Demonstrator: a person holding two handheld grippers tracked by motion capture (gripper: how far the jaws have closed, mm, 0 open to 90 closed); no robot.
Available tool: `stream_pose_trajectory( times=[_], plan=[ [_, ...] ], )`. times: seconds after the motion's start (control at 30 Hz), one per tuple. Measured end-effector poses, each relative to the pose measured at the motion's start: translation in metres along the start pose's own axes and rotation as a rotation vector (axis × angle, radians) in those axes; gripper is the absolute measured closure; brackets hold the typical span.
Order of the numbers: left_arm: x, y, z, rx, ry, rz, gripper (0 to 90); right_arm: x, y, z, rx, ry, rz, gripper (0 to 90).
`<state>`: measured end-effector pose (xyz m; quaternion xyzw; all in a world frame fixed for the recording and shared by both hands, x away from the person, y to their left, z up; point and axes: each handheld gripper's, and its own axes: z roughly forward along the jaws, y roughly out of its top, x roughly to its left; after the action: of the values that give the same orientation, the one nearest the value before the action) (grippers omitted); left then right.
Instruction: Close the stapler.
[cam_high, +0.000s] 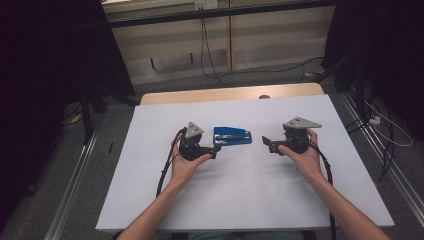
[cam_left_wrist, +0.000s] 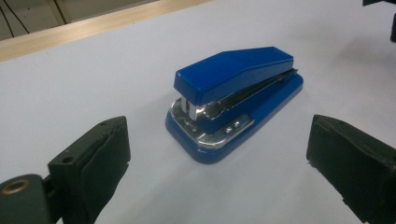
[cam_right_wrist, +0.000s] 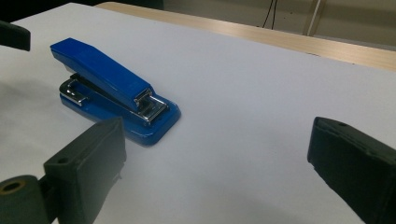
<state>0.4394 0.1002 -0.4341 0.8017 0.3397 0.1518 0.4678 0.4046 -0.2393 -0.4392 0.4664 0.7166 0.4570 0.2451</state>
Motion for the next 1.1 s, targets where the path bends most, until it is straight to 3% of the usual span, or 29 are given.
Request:
stream_pose_trajectory(
  times=[0.1, 0.17, 0.3, 0.4, 0.47, 0.67, 0.93, 1.1],
  plan=[
    [-0.001, 0.0, -0.008, -0.021, -0.015, 0.01, 4.5, 0.003, 0.001, -0.003, -0.005, 0.008, 0.006, 4.0],
    [-0.003, -0.001, -0.014, -0.03, 0.0, 0.029, 4.0, 0.005, 0.002, -0.006, -0.02, 0.009, 0.005, 4.0],
    [-0.002, -0.003, -0.026, -0.065, 0.015, 0.027, 4.4, 0.006, 0.003, -0.011, -0.021, -0.005, 0.005, 4.4],
    [-0.002, -0.004, -0.033, -0.065, 0.023, 0.04, 5.0, 0.008, 0.001, -0.015, -0.026, -0.022, -0.001, 5.3],
    [-0.002, -0.006, -0.038, -0.063, 0.042, 0.032, 5.2, 0.009, 0.001, -0.019, -0.035, -0.023, 0.005, 5.4],
    [0.0, -0.009, -0.05, -0.057, 0.044, 0.022, 5.3, 0.01, 0.0, -0.032, -0.046, -0.048, -0.007, 5.4],
    [0.004, -0.016, -0.07, -0.073, 0.069, 0.003, 4.8, 0.006, -0.008, -0.052, -0.071, -0.072, 0.011, 5.3],
    [0.003, -0.022, -0.082, -0.088, 0.104, 0.017, 4.6, 0.005, -0.01, -0.063, -0.097, -0.079, 0.026, 4.3]
  ],
)
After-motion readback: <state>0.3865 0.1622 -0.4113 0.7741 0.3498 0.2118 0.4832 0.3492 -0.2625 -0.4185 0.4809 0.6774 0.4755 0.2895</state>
